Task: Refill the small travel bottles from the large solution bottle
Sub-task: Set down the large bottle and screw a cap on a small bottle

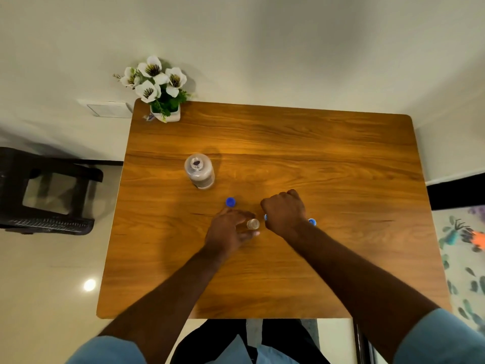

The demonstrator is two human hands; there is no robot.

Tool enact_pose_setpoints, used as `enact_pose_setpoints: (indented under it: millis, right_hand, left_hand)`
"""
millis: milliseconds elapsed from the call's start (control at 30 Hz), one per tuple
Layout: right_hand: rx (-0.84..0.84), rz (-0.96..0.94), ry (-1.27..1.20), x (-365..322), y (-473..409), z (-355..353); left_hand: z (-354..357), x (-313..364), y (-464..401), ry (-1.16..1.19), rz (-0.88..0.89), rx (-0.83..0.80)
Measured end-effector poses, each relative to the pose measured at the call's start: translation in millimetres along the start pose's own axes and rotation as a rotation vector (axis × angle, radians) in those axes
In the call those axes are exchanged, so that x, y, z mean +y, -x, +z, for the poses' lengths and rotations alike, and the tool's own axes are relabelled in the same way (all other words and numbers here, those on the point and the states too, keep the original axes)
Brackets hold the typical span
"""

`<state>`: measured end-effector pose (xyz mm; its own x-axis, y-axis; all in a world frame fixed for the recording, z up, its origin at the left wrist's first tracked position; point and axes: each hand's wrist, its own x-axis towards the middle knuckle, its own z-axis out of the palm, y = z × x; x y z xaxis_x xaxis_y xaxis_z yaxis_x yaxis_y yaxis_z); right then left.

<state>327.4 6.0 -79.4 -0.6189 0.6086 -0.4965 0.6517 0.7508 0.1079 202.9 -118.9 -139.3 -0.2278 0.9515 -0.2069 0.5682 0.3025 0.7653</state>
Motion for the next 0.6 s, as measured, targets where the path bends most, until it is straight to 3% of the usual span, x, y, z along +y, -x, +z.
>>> enact_pose_setpoints:
  millis: [167, 500, 600]
  right_hand:
    - [0.121, 0.054, -0.199, 14, 11, -9]
    - [0.294, 0.167, -1.042, 58, 69, -50]
    - [0.372, 0.118, -1.083, 70, 81, -71]
  left_hand:
    - [-2, 6, -3, 0.012, 0.017, 0.008]
    - [-26, 53, -26, 0.072, 0.085, 0.099]
    - [-37, 78, -34, 0.079, 0.127, 0.125]
